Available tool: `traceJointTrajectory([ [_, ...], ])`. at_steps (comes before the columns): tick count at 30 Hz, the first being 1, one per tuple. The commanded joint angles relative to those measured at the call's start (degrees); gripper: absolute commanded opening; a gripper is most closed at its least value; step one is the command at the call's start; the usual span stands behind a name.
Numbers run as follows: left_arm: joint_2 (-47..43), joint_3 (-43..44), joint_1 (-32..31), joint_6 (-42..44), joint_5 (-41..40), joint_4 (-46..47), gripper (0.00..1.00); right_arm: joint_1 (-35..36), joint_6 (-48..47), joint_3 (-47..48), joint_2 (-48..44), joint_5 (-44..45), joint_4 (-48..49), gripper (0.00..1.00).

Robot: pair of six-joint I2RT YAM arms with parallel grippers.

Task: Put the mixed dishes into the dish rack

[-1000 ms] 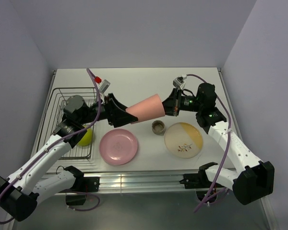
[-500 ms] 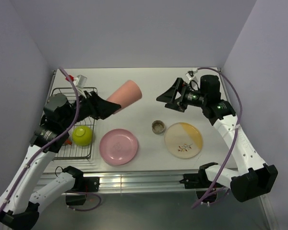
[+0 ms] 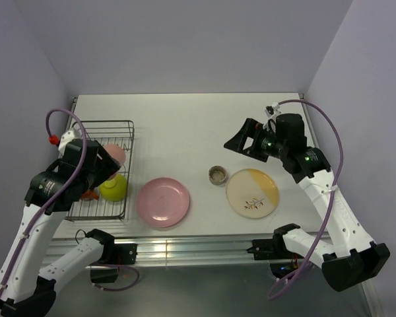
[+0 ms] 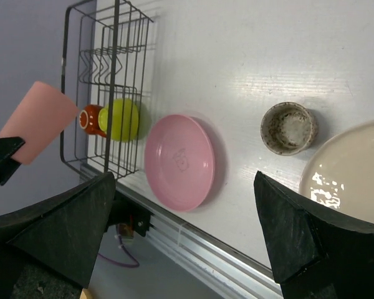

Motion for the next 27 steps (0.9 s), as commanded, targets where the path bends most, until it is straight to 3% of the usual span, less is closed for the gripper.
traceJointTrajectory([
  [1, -0.18, 5.76, 0.22, -10.26, -9.08, -13.48, 0.00, 3.79, -2.48, 0.74, -0.15, 3.22, -0.66, 1.00],
  [6, 1.31, 4.13, 4.77, -8.88, -5.33, -15.20, 0.00, 8.55, -2.66, 0.66, 0.12, 4.98, 0.12, 1.00],
  [13, 6.06, -0.37, 10.93, -4.76, -4.27, -14.41, 0.00, 9.78, -3.62, -3.82, -0.41, 6.39, 1.62, 1.00],
  [18, 6.42, -2.82, 17.43, 0.52, 3.29, -12.22, 0.00, 10.22, -3.80, -4.44, 1.17, 5.25, 2.33, 1.00],
  [24, 5.71, -6.87, 20.60, 3.77, 6.98, -12.48, 0.00, 10.66, -4.15, -3.92, 2.14, 5.95, 2.41, 1.00],
  [27, 5.54, -6.79, 20.96, 3.52, 4.37, -14.14, 0.00, 10.75, -4.15, -4.18, 2.32, 6.04, 2.68, 1.00],
])
